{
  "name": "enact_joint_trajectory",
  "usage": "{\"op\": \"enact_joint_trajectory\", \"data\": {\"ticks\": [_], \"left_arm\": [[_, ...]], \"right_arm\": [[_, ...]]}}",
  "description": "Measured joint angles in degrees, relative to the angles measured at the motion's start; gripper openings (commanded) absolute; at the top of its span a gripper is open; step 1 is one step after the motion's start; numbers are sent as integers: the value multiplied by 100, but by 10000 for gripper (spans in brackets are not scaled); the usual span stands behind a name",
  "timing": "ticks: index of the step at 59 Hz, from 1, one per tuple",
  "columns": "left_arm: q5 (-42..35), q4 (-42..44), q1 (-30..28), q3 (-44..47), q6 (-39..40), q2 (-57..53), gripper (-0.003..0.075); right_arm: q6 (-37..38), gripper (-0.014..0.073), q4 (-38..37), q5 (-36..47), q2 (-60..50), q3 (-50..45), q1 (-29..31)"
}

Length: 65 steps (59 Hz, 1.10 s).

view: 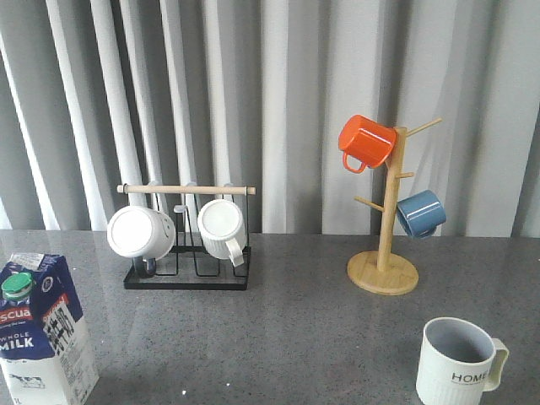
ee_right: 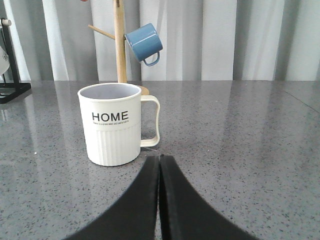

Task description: Place milk next to cup

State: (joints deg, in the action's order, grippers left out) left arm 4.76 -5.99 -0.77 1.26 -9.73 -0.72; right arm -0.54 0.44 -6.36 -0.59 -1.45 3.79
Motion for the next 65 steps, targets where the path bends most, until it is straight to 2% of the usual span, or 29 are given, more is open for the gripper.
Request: {"op": "enact_joint_trajectory", "data": {"ticks": [18, 36, 58, 65], "left_arm": [[0, 0, 0, 0, 0, 0, -6], [0, 0, 0, 0, 0, 0, -6], [0, 0, 0, 0, 0, 0, -6], [0, 0, 0, 0, 0, 0, -6]], "right_arm": [[54, -10, 67, 6, 0, 0, 0], [134, -10, 777, 58, 0, 0, 0], [138, -10, 1073, 94, 0, 0, 0], [221, -10, 1390, 115, 0, 0, 0]]}}
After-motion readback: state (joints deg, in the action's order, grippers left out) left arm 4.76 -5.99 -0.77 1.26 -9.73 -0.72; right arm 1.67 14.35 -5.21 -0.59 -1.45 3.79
